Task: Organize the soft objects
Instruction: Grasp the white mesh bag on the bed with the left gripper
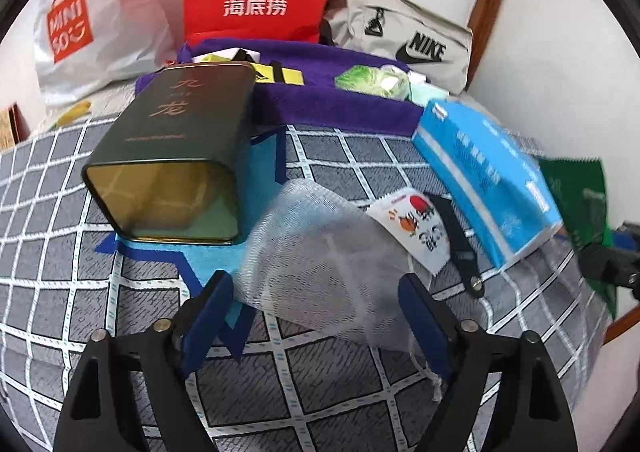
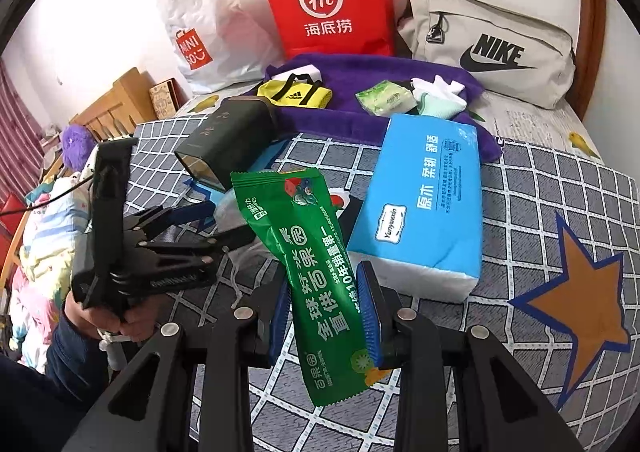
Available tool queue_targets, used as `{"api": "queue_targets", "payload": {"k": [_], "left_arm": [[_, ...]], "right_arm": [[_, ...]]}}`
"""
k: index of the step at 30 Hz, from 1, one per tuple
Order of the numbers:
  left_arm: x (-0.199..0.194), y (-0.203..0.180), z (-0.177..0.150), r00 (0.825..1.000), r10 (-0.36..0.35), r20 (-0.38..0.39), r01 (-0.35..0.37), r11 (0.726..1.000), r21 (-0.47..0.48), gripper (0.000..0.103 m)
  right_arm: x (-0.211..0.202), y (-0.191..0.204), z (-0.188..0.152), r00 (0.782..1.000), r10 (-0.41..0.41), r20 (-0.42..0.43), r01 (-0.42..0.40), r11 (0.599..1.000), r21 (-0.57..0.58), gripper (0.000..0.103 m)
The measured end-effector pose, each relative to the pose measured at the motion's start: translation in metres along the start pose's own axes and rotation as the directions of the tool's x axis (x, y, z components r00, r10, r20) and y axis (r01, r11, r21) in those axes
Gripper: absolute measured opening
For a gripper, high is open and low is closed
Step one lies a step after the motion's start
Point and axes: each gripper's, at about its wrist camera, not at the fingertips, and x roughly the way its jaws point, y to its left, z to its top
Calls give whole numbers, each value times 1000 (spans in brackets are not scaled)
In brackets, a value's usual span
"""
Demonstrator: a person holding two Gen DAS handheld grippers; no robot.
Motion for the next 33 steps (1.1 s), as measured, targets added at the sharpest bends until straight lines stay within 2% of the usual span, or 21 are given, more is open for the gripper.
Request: {"api": "queue_targets", "payload": {"k": [5, 11, 13, 15, 18, 19, 22, 26, 27, 29, 33], "left_arm": [[2, -7, 0, 999, 50, -8, -50, 998, 39, 85], [-3, -4, -1, 999, 48, 3, -48, 999, 24, 85], [-5, -1, -3, 1000, 15, 9, -15, 1000, 13, 85], [-3, -3, -2, 1000, 14, -2, -14, 1000, 18, 86], [4, -16, -2, 998, 52, -31, -49, 995, 88, 96], [7, -22, -2, 997, 72, -40, -67, 991, 119, 97], [9, -28, -2, 996, 71, -50, -63, 987, 151, 99], [8, -27, -1, 996, 66, -52, -58, 987, 148, 99], [8, -28, -1, 997, 64, -51, -55, 987, 151, 95], [5, -31, -1, 998, 50, -40, -43, 986, 160, 81], [-2, -39, -3, 999, 18, -40, -10, 982, 189, 48]], "right_arm": [[0, -2, -6, 1000, 5, 1, -5, 1000, 7, 32], [1, -6, -13, 1000, 7, -6, -7, 1000, 24, 32], [1, -7, -16, 1000, 7, -8, -7, 1000, 25, 32], [1, -8, -18, 1000, 8, -7, -8, 999, 31, 32], [2, -10, -20, 1000, 15, -9, -15, 999, 38, 32], [3, -10, -21, 1000, 17, -6, -17, 999, 41, 32], [2, -10, -24, 1000, 21, -4, -21, 999, 41, 32], [-1, -12, -28, 1000, 8, -1, -8, 999, 46, 32], [-2, -13, -28, 1000, 7, -1, -7, 999, 51, 32], [-2, -16, -32, 1000, 10, -3, -9, 998, 65, 32], [-2, -16, -36, 1000, 5, -10, -5, 998, 70, 32]]}}
